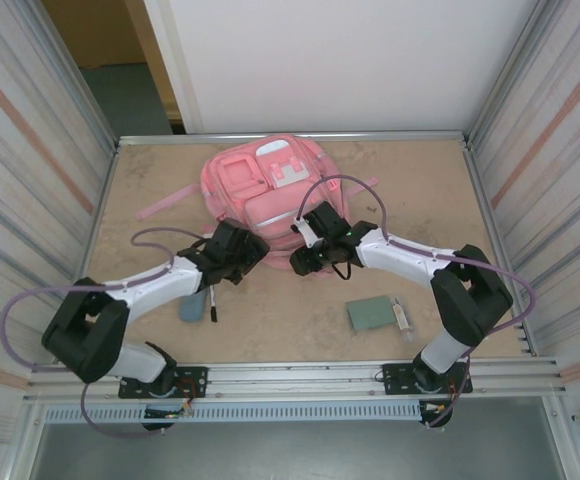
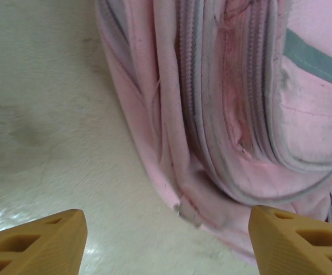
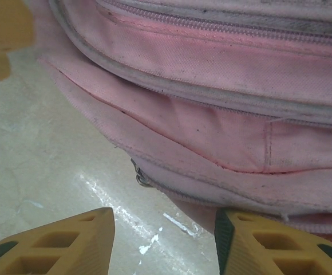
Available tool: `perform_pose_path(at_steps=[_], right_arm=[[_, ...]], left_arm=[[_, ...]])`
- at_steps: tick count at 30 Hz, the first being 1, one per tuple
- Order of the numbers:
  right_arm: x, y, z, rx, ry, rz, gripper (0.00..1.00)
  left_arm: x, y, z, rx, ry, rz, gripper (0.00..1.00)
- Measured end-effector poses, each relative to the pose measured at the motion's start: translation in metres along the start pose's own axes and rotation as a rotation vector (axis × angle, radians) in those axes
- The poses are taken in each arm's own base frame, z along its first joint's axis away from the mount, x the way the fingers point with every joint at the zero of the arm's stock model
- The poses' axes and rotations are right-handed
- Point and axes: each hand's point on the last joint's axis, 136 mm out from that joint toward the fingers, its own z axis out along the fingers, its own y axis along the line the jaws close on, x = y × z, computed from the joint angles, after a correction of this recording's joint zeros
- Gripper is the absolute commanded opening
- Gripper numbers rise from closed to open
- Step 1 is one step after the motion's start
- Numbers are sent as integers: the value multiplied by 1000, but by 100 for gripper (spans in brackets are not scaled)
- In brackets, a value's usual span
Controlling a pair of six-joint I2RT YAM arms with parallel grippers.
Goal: Pack the student bag
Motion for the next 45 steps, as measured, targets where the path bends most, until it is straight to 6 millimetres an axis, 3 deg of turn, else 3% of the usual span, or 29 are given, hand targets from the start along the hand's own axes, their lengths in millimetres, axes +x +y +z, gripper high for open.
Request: perform_pose_path(at_steps=[4,9,13,21,32,38,45], right_arm=[[-1,0,5,11,-2,-20,45],[-2,2,12,18,3,-43,44],[-4,2,13,19,-3,-46,44],[-9,7,11,29,-24,-66,52],[-22,9,-14,23,-164,-56,47],[-37,13,-29,12,-233,-42,38],[-37,14,-33,2,-228,-17,21]], left_arm=[[-2,-8,21,-3,-28,-15,58],[-8,-34,21,13,-112,37,16],[-16,-44,16,25,-165,45,0],[-22,-42,3,8,-196,55,0],[-15,-66,-21,94,-109,46,0],[-14,-78,-30,130,-83,40,0],[-16,-78,-43,140,-86,37,0]])
